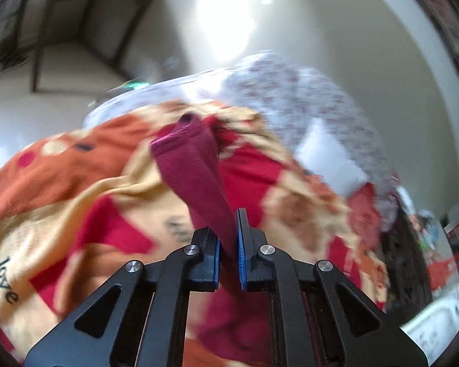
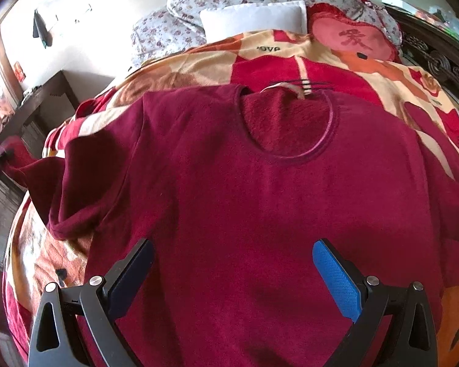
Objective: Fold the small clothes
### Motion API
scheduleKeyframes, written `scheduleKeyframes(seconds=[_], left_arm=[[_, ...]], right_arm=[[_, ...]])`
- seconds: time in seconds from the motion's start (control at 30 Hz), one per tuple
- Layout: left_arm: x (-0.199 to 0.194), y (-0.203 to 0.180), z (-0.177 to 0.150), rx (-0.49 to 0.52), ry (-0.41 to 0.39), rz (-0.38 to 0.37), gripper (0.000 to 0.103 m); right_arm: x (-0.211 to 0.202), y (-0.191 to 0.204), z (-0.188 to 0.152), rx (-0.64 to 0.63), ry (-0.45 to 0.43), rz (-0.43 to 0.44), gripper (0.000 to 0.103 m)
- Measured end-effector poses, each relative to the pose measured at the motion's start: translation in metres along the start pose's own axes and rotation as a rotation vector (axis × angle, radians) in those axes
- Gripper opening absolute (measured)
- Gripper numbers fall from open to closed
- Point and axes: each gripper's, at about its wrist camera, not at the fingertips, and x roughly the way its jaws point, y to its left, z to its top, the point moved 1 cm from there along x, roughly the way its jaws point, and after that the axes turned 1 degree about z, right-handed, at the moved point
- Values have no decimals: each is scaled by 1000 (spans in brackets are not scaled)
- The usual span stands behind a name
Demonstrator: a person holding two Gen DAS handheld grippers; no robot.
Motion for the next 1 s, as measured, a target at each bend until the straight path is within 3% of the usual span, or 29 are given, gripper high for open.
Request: scheduleKeyframes(seconds=[0.13, 0.33, 0.6, 0.8, 0.87, 0.9, 1.0], left_arm=[[-13, -76, -19, 138, 16, -133, 8], [11, -165, -96, 302, 173, -274, 8], [79, -206, -223, 417, 411, -279, 8], [101, -211, -272, 494, 518, -233, 10], [95, -211, -268, 510, 523, -240, 23], [88, -212, -265, 513, 542, -249, 38], [58, -209, -252, 537, 522, -271, 56]], right_arm=[[-12, -12, 2, 22, -27, -9, 102], [-26, -45, 4, 75, -51, -41, 102], [-34, -102, -4, 174, -46, -100, 103], [-36, -127, -5, 225, -50, -58, 103], [-37, -128, -3, 223, -58, -50, 103], [-38, -127, -1, 217, -63, -42, 103], [-37, -122, 2, 206, -66, 1, 103]])
